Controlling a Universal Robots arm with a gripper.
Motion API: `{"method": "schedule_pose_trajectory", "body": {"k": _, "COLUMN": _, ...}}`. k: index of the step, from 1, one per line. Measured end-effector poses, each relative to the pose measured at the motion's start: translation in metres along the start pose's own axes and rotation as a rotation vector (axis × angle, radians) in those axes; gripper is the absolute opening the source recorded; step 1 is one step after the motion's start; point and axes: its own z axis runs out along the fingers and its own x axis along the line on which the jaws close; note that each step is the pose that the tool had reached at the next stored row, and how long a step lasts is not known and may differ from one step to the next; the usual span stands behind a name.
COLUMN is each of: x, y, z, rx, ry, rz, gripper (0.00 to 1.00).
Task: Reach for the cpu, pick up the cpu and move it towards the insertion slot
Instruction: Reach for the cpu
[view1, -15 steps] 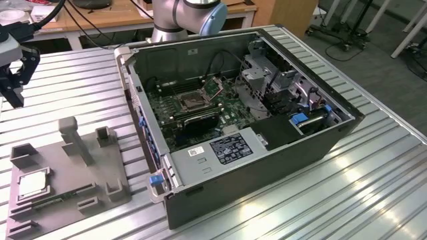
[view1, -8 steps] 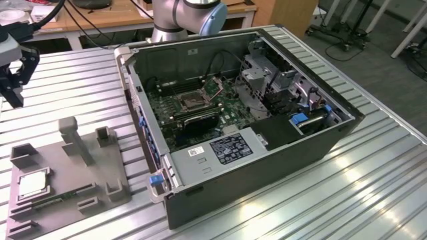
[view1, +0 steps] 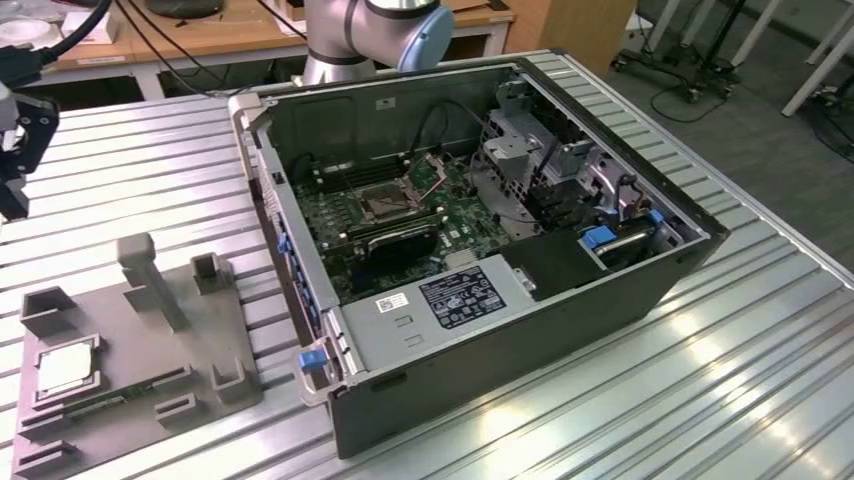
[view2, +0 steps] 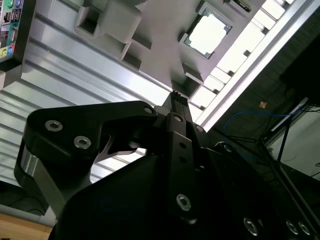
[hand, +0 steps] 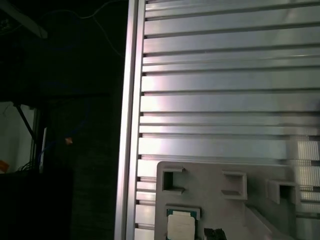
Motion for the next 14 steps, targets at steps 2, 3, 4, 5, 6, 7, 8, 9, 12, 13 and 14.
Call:
{"method": "schedule_pose_trajectory", "body": {"k": 2, "x": 0.0031, "y": 0.0000, "z": 0.0000, "rx": 0.0000, "ry": 0.0001, "rz": 0.000, "gripper": 0.11}}
{"method": "schedule_pose_trajectory", "body": {"k": 3, "x": 0.0038, "y": 0.0000, "z": 0.0000, "rx": 0.0000, "ry": 0.0001, "rz": 0.000, "gripper": 0.11}}
{"method": "schedule_pose_trajectory", "body": {"k": 4, "x": 0.0039, "y": 0.0000, "z": 0.0001, "rx": 0.0000, "ry": 0.0000, "rz": 0.000, "gripper": 0.11}}
{"method": "schedule_pose_trajectory", "body": {"k": 5, "x": 0.0041, "y": 0.0000, "z": 0.0001, "rx": 0.0000, "ry": 0.0000, "rz": 0.000, "gripper": 0.11}}
{"method": "schedule_pose_trajectory", "body": {"k": 6, "x": 0.0043, "y": 0.0000, "z": 0.0000, "rx": 0.0001, "ry": 0.0001, "rz": 0.000, "gripper": 0.11}}
{"method": "schedule_pose_trajectory", "body": {"k": 7, "x": 0.0043, "y": 0.0000, "z": 0.0000, "rx": 0.0000, "ry": 0.0001, "rz": 0.000, "gripper": 0.11}}
{"method": "schedule_pose_trajectory", "body": {"k": 8, "x": 0.0043, "y": 0.0000, "z": 0.0000, "rx": 0.0000, "ry": 0.0000, "rz": 0.000, "gripper": 0.11}}
{"method": "schedule_pose_trajectory", "body": {"k": 9, "x": 0.0043, "y": 0.0000, "z": 0.0000, "rx": 0.0000, "ry": 0.0001, "rz": 0.000, "gripper": 0.11}}
{"method": "schedule_pose_trajectory", "body": {"k": 12, "x": 0.0043, "y": 0.0000, "z": 0.0000, "rx": 0.0000, "ry": 0.0001, "rz": 0.000, "gripper": 0.11}}
{"method": "schedule_pose_trajectory", "body": {"k": 13, "x": 0.0044, "y": 0.0000, "z": 0.0000, "rx": 0.0000, "ry": 0.0001, "rz": 0.000, "gripper": 0.11}}
{"method": "schedule_pose_trajectory", "body": {"k": 14, "x": 0.0044, "y": 0.0000, "z": 0.0001, "rx": 0.0000, "ry": 0.0000, "rz": 0.000, "gripper": 0.11}}
